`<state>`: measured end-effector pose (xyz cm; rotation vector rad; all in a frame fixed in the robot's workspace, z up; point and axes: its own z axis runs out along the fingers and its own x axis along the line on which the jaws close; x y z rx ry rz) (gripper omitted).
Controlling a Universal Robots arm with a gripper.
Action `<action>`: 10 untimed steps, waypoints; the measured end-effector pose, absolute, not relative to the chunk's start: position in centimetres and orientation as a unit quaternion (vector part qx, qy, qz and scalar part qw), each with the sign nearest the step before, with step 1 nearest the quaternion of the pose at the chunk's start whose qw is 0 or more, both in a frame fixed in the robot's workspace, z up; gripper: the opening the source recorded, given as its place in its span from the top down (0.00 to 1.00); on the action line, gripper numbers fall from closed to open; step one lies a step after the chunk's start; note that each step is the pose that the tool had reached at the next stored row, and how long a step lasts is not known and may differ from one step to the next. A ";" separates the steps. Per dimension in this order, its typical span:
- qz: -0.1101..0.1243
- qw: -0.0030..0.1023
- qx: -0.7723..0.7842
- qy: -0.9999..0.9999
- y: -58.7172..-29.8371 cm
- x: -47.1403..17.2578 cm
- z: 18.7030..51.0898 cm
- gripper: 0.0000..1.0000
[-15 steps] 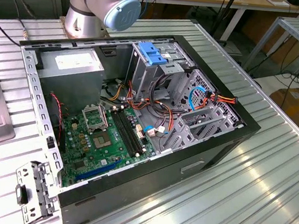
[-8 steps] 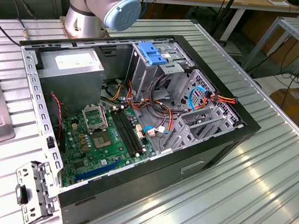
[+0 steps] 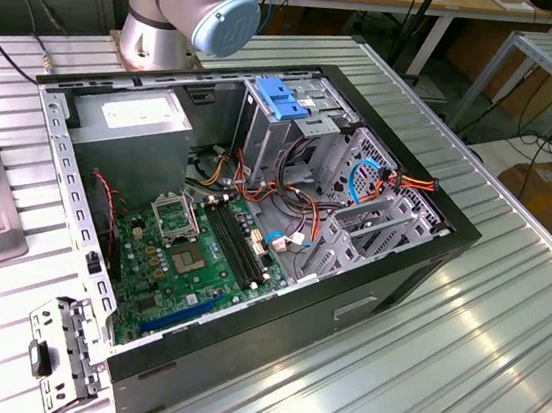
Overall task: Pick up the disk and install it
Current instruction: 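Pick up the disk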
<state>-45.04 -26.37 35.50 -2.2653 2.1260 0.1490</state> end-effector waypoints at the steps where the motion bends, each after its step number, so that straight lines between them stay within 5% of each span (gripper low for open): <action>1: 0.048 0.016 -0.728 0.683 -26.4 -45.0 35.5 0.63; 10: 0.048 0.016 -0.728 0.683 -26.4 -45.0 36.2 0.63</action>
